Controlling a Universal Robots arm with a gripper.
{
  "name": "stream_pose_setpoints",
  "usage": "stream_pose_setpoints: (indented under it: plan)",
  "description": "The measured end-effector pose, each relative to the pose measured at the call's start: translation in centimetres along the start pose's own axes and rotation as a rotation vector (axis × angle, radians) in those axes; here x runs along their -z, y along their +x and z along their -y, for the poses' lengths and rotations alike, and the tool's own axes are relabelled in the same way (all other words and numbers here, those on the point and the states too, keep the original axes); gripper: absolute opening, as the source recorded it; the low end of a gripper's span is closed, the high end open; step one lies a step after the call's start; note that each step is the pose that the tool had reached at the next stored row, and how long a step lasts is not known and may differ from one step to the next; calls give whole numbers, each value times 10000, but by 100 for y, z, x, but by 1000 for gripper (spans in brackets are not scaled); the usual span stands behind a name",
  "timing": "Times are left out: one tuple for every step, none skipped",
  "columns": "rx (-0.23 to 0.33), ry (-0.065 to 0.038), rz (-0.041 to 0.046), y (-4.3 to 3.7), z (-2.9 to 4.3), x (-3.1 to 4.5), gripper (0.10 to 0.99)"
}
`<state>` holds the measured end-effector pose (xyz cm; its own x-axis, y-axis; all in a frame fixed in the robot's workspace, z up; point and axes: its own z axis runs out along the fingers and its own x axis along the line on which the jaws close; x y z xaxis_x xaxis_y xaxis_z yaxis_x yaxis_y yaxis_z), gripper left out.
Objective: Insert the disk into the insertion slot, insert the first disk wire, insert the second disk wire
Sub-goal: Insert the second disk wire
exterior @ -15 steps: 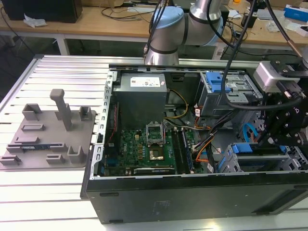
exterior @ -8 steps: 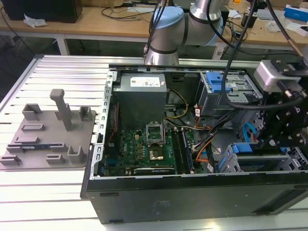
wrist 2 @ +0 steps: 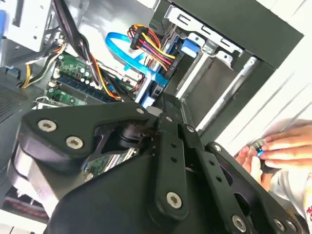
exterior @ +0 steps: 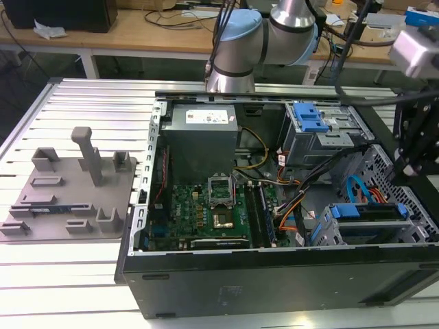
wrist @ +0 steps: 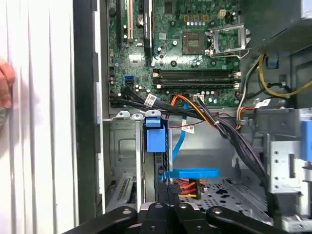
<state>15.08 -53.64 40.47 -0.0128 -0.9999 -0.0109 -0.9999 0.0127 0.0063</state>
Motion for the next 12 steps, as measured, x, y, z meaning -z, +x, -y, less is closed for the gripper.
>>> stream_pose_setpoints:
  plan:
    - [0, 0, 2, 0, 0, -1, 106]
    - [0, 0, 2, 0, 0, -1, 106]
    - [0, 0, 2, 0, 0, -1, 106]
    - [0, 0, 0, 0, 0, 0, 106]
    - [0, 0, 1, 0, 0, 0, 106]
    - [0, 0, 0, -1, 0, 0, 106]
    - [0, 0, 1, -1, 0, 0, 106]
    - [0, 0, 1, -1, 0, -1, 106]
    - [0, 0, 1, -1, 0, -1, 106]
    - [0, 0, 1, -1, 0, 0, 106]
    - [0, 0, 0, -1, 0, 0, 106]
    - [0, 1, 1, -1, 0, 0, 106]
